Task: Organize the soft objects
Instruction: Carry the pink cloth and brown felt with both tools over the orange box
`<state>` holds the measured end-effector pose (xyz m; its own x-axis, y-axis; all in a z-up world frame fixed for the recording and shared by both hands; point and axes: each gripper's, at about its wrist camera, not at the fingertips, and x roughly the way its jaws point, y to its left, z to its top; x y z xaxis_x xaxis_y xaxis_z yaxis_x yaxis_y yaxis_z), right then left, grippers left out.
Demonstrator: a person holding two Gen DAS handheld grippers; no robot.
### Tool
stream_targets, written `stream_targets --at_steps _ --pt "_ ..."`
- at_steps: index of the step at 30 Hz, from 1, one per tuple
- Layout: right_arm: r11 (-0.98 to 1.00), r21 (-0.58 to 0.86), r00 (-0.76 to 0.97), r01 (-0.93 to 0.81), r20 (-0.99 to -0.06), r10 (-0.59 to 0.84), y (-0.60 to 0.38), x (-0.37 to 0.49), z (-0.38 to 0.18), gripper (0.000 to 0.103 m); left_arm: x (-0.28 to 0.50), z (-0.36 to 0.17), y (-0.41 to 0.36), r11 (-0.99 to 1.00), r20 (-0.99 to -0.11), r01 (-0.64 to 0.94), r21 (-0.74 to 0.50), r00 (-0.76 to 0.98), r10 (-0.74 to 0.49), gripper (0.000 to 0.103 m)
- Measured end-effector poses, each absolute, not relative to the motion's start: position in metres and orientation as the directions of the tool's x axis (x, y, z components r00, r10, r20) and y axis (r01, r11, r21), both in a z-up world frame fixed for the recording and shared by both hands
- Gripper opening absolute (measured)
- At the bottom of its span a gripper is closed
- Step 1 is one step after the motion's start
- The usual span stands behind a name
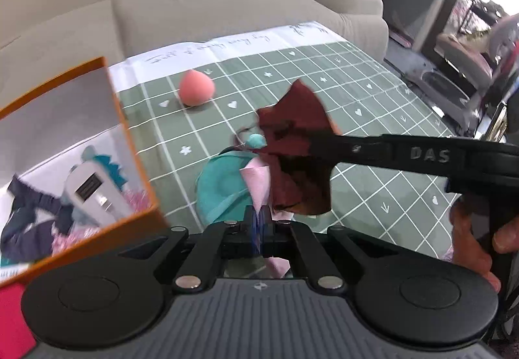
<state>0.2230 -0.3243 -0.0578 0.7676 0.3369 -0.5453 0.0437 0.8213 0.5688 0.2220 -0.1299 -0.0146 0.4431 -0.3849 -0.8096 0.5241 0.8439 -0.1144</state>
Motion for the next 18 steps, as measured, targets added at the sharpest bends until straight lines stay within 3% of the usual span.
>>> stream_targets --at_steps 18 --pt "0.907 0.418 0.81 -0.052 -0.513 0.283 -0.276 0.126 -0.003 0.003 0.149 0.038 -0.061 0.899 -0.701 0.401 -0.174 0.59 -0.399 0.001"
